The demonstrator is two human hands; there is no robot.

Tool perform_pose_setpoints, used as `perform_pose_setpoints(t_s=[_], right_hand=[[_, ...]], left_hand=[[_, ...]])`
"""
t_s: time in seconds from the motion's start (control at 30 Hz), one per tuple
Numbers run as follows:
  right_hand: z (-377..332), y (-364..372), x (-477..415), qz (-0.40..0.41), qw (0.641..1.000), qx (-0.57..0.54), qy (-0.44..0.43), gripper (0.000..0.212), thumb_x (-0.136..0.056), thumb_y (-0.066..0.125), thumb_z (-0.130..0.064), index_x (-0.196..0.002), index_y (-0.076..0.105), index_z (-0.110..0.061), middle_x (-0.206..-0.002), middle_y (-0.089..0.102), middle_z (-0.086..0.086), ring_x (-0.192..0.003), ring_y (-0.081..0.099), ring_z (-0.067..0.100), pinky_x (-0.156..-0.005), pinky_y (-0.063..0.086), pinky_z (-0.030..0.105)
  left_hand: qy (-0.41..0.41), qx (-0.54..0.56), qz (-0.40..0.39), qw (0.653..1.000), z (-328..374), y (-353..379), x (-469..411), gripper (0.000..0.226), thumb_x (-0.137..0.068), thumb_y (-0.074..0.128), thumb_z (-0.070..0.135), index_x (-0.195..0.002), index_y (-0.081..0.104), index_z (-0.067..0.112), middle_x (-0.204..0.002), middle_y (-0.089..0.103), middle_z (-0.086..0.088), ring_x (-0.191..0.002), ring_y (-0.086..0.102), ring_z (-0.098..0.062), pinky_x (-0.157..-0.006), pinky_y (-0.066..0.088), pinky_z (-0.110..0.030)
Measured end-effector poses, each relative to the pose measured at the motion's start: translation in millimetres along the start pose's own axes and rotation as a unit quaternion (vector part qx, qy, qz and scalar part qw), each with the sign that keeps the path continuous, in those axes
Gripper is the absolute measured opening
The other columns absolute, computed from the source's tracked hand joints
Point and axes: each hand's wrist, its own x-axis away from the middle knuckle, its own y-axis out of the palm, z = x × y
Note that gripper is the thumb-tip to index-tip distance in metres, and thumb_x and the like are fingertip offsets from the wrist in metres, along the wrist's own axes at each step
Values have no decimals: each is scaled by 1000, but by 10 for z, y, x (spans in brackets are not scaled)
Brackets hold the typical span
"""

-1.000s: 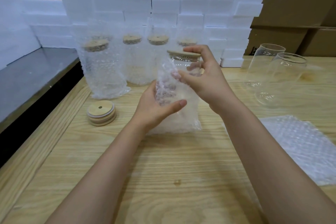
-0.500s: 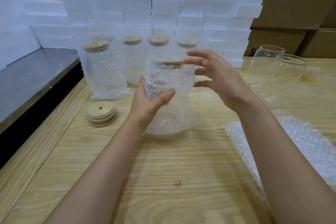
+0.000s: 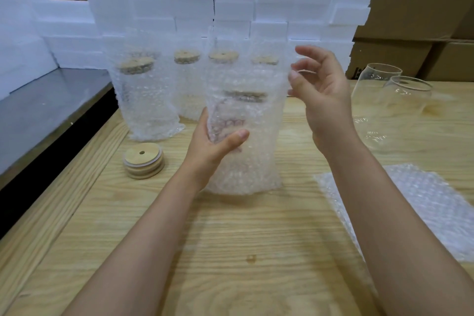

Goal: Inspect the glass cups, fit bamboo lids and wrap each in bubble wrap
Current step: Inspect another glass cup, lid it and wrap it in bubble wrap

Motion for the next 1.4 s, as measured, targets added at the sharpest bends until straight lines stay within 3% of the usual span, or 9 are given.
perform_pose_setpoints(t_s=[0.23,0.43,0.57,0.63,0.77,0.87,1.0,1.17,1.4], right_hand=[[434,110,252,-325,927,24,186,106,-60,82,-39,-146,21,-30,-140,47,-5,-126,51,9,-106,44,35],[510,268,329,-237,957,-34,165,73,-59,85,-34,-121,47,-38,-112,68,-12,-103,66,7,-82,52,21],[506,232,298,-198,963,-56,176,76,-63,82,-29,-131,47,-20,-118,67,4,-108,66,15,-88,53,30],[496,215,290,-201,959,-68,188,81,-62,80,-33,-133,47,-12,-121,66,11,-111,64,23,-97,50,44],[513,195,282,-202,956,-65,205,94,-60,82,-35,-141,39,-13,-129,61,10,-119,60,25,-105,44,50],[563,206,290,-207,959,-37,189,92,-64,83,-29,-142,35,-20,-131,59,7,-119,59,20,-104,45,45],[669,263,383,-194,967,-17,167,90,-65,83,-20,-139,32,-25,-128,57,0,-115,60,10,-93,52,28],[763,390,503,-137,979,12,151,87,-56,88,-36,-124,35,-39,-121,59,-13,-112,59,-1,-101,48,33],[741,565,624,-64,986,76,132,104,-57,89,-40,-132,17,-38,-141,36,-6,-131,40,8,-110,39,34]], left_hand=[[35,28,12,999,102,-18,-19,77,-63,75,35,-131,48,11,-121,63,-16,-113,62,-32,-97,49,-53],[25,-12,-10,1000,143,-73,-35,125,-50,79,72,-148,29,14,-143,50,-7,-129,51,-14,-106,42,-36],[-21,-20,-35,999,60,-181,14,78,-72,78,34,-138,41,16,-134,55,-19,-103,65,-5,-77,52,-18],[-20,-38,-48,998,14,-220,6,56,-73,73,20,-126,55,17,-113,68,-10,-101,67,-16,-76,52,-22],[10,-23,-53,998,20,-208,9,29,-85,61,6,-112,59,17,-79,72,12,-74,66,4,-58,44,-7],[15,-17,-65,998,-1,-225,27,28,-86,55,0,-114,56,3,-69,69,18,-70,64,7,-61,46,-7],[10,-4,-61,998,-63,-305,13,43,-71,72,6,-113,61,8,-96,73,5,-94,68,-9,-81,51,-20],[13,7,-58,998,-136,-347,14,41,-73,66,5,-113,61,13,-99,74,5,-98,68,-9,-80,51,-19],[88,-153,172,969,-224,-314,-22,41,-80,73,1,-86,42,27,-76,49,6,-62,50,-1,-65,43,-25]])
